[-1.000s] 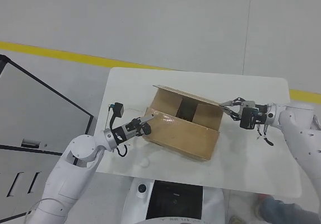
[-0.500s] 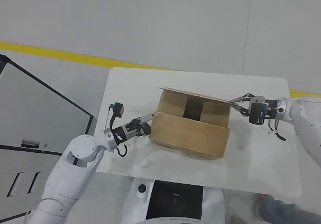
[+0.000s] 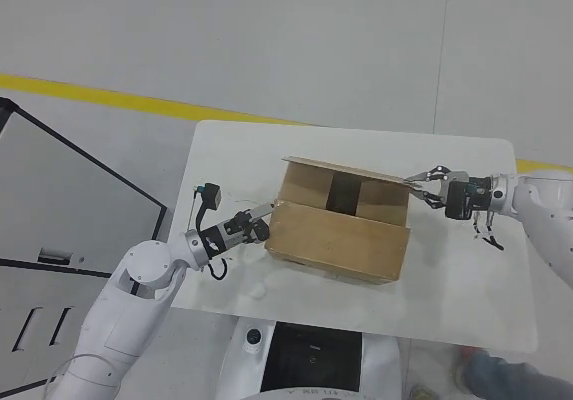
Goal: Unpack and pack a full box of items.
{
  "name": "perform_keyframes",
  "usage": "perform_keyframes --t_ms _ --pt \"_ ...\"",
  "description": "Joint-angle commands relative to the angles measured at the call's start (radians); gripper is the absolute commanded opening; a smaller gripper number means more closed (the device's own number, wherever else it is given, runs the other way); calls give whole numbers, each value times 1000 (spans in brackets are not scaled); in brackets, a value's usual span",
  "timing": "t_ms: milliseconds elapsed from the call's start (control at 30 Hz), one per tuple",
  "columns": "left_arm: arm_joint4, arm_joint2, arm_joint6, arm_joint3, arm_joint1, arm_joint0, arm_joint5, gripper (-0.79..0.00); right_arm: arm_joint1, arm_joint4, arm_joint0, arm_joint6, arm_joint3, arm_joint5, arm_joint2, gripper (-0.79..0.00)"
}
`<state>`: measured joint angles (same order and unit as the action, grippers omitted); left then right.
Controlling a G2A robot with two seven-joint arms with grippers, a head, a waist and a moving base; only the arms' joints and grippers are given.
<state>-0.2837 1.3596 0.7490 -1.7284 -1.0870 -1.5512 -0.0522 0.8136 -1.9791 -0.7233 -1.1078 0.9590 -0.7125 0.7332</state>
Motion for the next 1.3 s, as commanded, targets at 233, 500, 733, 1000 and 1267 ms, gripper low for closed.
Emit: perform_keyframes --t_ms 233,500,733,1000,1267 --pt "0 0 0 0 0 0 0 0 0 -3 0 0 0 0 1 0" --pt "0 0 0 0 0 0 0 0 -20 109 -55 -97 88 97 -2 0" --pt "0 0 0 0 0 0 0 0 -118 331 -24 -309 167 308 -111 0" --pt "0 0 0 0 0 0 0 0 -158 574 88 -127 81 143 -94 0" --pt "0 0 0 0 0 0 0 0 -98 627 152 346 106 73 -122 0"
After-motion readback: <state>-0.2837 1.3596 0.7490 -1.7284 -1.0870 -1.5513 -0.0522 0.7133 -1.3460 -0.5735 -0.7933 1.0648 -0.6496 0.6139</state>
